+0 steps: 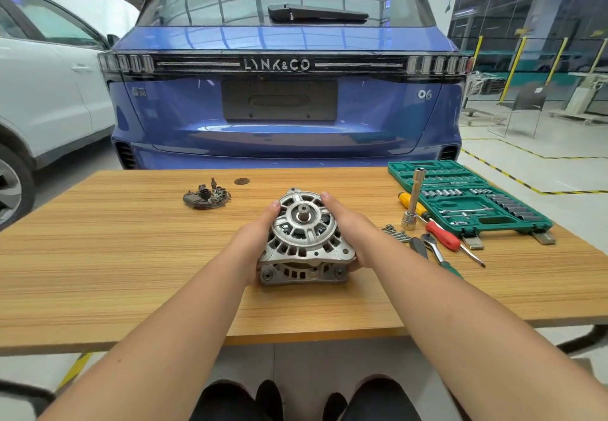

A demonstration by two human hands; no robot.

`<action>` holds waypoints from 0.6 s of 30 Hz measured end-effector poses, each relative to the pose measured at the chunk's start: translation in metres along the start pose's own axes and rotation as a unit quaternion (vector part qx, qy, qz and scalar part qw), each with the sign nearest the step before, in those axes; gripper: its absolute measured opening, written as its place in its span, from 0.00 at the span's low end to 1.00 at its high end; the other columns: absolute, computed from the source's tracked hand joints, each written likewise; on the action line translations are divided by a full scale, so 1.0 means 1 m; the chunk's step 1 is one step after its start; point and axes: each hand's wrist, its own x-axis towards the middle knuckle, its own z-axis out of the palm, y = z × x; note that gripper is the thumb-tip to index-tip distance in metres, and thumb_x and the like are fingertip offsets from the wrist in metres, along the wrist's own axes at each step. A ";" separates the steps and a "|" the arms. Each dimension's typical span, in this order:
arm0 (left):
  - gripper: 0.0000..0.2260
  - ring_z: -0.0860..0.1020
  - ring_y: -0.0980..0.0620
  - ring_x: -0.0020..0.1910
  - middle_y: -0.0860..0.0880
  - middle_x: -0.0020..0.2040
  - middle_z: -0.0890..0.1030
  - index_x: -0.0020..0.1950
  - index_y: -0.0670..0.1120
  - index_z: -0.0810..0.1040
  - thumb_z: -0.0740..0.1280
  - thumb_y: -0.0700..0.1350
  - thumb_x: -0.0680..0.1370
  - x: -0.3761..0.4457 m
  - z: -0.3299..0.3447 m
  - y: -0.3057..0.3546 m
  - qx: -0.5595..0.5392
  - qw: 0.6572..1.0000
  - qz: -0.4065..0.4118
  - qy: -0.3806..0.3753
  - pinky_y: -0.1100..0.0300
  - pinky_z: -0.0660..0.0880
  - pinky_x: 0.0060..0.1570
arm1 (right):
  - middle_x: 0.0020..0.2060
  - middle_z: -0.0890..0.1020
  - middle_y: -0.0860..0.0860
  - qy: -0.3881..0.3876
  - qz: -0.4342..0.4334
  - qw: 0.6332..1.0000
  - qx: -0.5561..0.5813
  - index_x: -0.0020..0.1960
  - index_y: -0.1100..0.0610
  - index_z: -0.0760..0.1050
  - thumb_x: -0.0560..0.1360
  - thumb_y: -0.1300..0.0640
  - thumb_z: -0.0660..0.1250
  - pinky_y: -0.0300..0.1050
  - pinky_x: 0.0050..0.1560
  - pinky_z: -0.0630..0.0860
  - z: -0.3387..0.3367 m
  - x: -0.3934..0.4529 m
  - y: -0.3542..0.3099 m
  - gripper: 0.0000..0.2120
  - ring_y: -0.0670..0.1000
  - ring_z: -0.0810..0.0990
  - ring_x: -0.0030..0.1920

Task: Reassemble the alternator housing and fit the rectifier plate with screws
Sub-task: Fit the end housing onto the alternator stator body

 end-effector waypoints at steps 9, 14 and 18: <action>0.26 0.87 0.47 0.41 0.48 0.44 0.88 0.55 0.49 0.84 0.68 0.70 0.74 0.001 0.006 -0.002 -0.009 0.999 0.027 0.021 0.51 0.81 0.46 | 0.67 0.79 0.57 -0.007 0.009 1.000 -0.012 0.73 0.49 0.71 0.41 0.12 0.62 0.69 0.69 0.68 -0.001 0.009 -0.001 0.68 0.64 0.76 0.67; 0.28 0.87 0.46 0.45 0.49 0.45 0.88 0.55 0.50 0.85 0.70 0.71 0.70 0.003 0.004 -0.005 -0.004 0.999 0.034 0.040 0.46 0.80 0.57 | 0.70 0.77 0.56 -0.022 -0.013 0.999 0.038 0.74 0.48 0.71 0.59 0.18 0.64 0.67 0.72 0.67 -0.003 0.013 0.008 0.52 0.61 0.75 0.69; 0.33 0.84 0.44 0.53 0.48 0.52 0.87 0.60 0.50 0.83 0.70 0.74 0.67 0.001 0.003 -0.004 0.000 0.998 0.031 0.047 0.44 0.77 0.62 | 0.72 0.74 0.56 -0.068 -0.023 0.993 0.094 0.75 0.46 0.70 0.66 0.23 0.66 0.65 0.75 0.63 -0.003 0.013 0.019 0.44 0.60 0.72 0.72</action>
